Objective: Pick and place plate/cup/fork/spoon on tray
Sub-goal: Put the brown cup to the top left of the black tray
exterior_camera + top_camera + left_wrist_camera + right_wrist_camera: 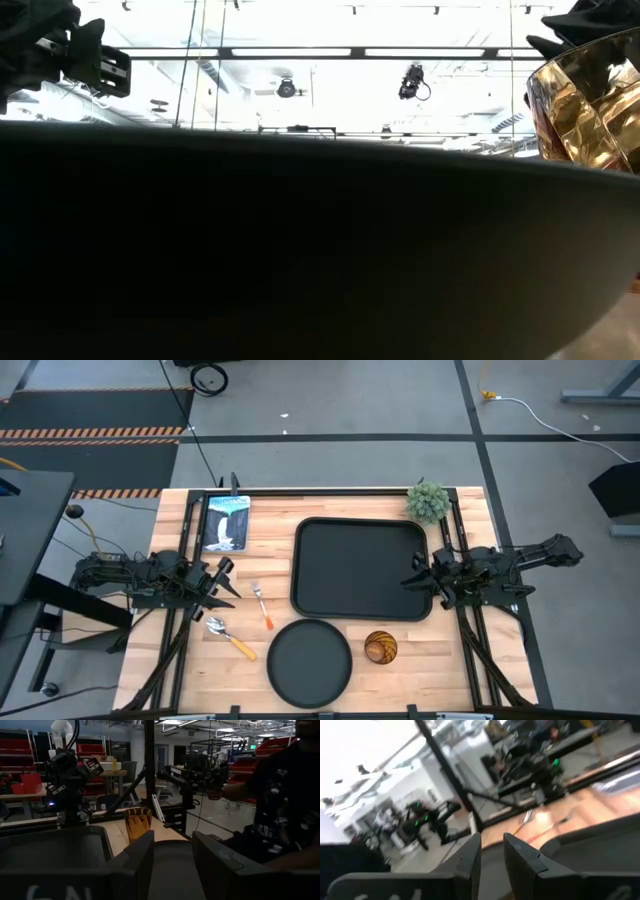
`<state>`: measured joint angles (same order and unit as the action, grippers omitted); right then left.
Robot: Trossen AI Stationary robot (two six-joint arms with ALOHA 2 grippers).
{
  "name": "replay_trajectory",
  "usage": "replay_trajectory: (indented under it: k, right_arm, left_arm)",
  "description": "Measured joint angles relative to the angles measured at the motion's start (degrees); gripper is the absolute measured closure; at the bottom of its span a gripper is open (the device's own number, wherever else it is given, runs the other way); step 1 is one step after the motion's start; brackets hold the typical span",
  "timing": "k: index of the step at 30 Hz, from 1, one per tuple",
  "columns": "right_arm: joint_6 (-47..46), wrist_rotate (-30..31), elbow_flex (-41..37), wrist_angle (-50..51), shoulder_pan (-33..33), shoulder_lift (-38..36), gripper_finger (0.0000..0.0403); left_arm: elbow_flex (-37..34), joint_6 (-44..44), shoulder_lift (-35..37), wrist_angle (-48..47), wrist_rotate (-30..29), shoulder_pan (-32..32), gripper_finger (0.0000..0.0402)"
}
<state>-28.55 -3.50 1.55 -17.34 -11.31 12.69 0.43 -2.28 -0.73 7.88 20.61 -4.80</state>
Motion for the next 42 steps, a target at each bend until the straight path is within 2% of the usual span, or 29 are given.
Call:
replay_trajectory:
  k: [8, 15, 19, 23, 27, 34, 38, 42]
  right_arm:
    - [6.0, -1.5, 9.8, 9.4, 0.0, 14.6, 0.0315]
    - [11.6, -2.2, 22.4, 24.4, -0.2, 27.8, 0.0315]
    - [12.6, -5.3, 30.5, 32.4, -2.3, 35.5, 0.0314]
    - [12.7, -5.5, 37.6, 38.6, -5.1, 42.7, 0.0306]
    - [13.1, -3.0, 42.7, 41.4, -8.2, 49.5, 0.0286]
    - [11.4, 5.1, 51.1, 45.5, -12.6, 59.8, 0.0237]
    - [8.8, 5.5, 55.7, 47.5, -14.6, 65.1, 0.0217]
    - [7.2, 7.8, 60.6, 53.4, -16.2, 70.7, 0.0215]
  left_arm:
    - [0.0, 0.0, 0.0, 0.0, 0.0, 0.0, 0.026]
    - [0.0, 0.0, 0.0, 0.0, 0.0, 0.0, 0.026]
    - [0.0, 0.0, 0.0, 0.0, 0.0, 0.0, 0.026]
    - [0.0, 0.0, 0.0, 0.0, 0.0, 0.0, 0.026]
    - [0.0, 0.0, 0.0, 0.0, 0.0, 0.0, 0.026]
    - [0.0, 0.0, 0.0, 0.0, 0.0, 0.0, 0.026]
    - [0.0, 0.0, 0.0, 0.0, 0.0, 0.0, 0.026]
    - [0.0, 0.0, 0.0, 0.0, 0.0, 0.0, 0.026]
